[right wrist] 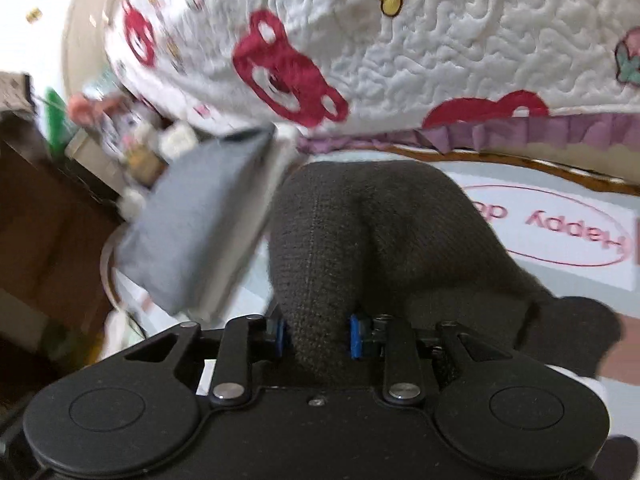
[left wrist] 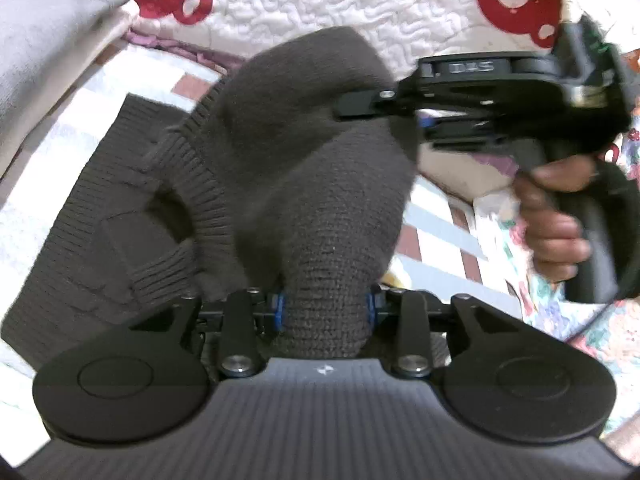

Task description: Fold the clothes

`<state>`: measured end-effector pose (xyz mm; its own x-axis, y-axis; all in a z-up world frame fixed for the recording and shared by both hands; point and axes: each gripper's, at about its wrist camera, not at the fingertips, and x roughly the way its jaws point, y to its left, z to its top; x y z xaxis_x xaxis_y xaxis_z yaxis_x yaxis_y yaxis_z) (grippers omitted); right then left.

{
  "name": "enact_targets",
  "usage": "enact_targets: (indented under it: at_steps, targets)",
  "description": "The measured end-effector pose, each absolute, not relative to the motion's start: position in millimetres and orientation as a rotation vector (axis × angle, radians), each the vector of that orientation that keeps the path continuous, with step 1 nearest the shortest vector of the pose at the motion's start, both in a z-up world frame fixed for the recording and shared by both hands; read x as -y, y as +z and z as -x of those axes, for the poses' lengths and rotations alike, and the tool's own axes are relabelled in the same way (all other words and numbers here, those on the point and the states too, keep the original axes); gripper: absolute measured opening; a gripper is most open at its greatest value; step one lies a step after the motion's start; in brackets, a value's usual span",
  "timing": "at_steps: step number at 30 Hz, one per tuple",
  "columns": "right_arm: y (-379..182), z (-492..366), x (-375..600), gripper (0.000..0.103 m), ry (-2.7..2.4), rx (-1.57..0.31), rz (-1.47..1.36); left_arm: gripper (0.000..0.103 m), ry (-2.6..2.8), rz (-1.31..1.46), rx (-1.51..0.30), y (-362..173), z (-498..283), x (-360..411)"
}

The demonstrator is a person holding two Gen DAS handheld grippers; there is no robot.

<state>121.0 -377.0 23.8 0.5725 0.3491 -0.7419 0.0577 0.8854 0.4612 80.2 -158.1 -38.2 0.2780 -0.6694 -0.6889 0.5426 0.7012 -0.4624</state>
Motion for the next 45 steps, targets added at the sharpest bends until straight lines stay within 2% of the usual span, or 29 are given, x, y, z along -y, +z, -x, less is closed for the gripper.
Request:
enact_targets:
  at_steps: [3,5,8,15,19,24,26,29,32,34,37,38,39,45]
  targets:
    - [39,-126,378,0.032,0.153,-0.965,-0.422,0.033,-0.874,0.047,-1.008,-26,-88,164]
    - [33,-124,391,0.032,0.110,-0.959,-0.520,0.033,-0.928,-0.061,-0.966,-16,-82,175]
    - [19,-115,407,0.032,0.110,-0.912,-0.664,0.033,-0.960,-0.025,-0.952,-23,-78,172]
    - [-10,-60,414,0.031,0.130,-0.686,-0.839,0.033,-1.134,0.302,-1.014,-67,-95,156]
    - [7,-41,424,0.031,0.082,-0.554,-0.857,0.033,-1.277,0.432,-0.992,-66,-104,179]
    - [33,-38,432,0.031,-0.007,-0.474,-0.825,0.033,-1.348,0.773,-1.057,-97,-117,173]
    - [31,-57,416,0.031,-0.020,-0.508,-0.789,0.033,-1.275,0.911,-1.096,-123,-125,147]
    - [11,-103,368,0.030,0.030,-0.627,-0.705,0.033,-1.050,1.183,-1.246,-182,-135,92]
    - [-29,-155,299,0.030,0.222,-0.822,-0.570,0.033,-0.825,1.229,-1.309,-235,-137,34]
    - [-35,-166,291,0.030,0.276,-0.811,-0.484,0.034,-0.761,1.268,-1.303,-258,-137,8]
    - [-45,-181,281,0.036,0.348,-0.794,-0.357,0.037,-0.788,1.210,-1.260,-254,-138,-1]
    - [-47,-184,290,0.043,0.336,-0.788,-0.328,0.037,-0.803,1.159,-1.254,-246,-139,1]
    - [-50,-186,299,0.044,0.320,-0.786,-0.297,0.037,-0.817,1.108,-1.248,-239,-140,4]
    - [-70,-188,362,0.044,0.143,-0.866,-0.136,0.042,-0.826,0.929,-1.183,-209,-150,7]
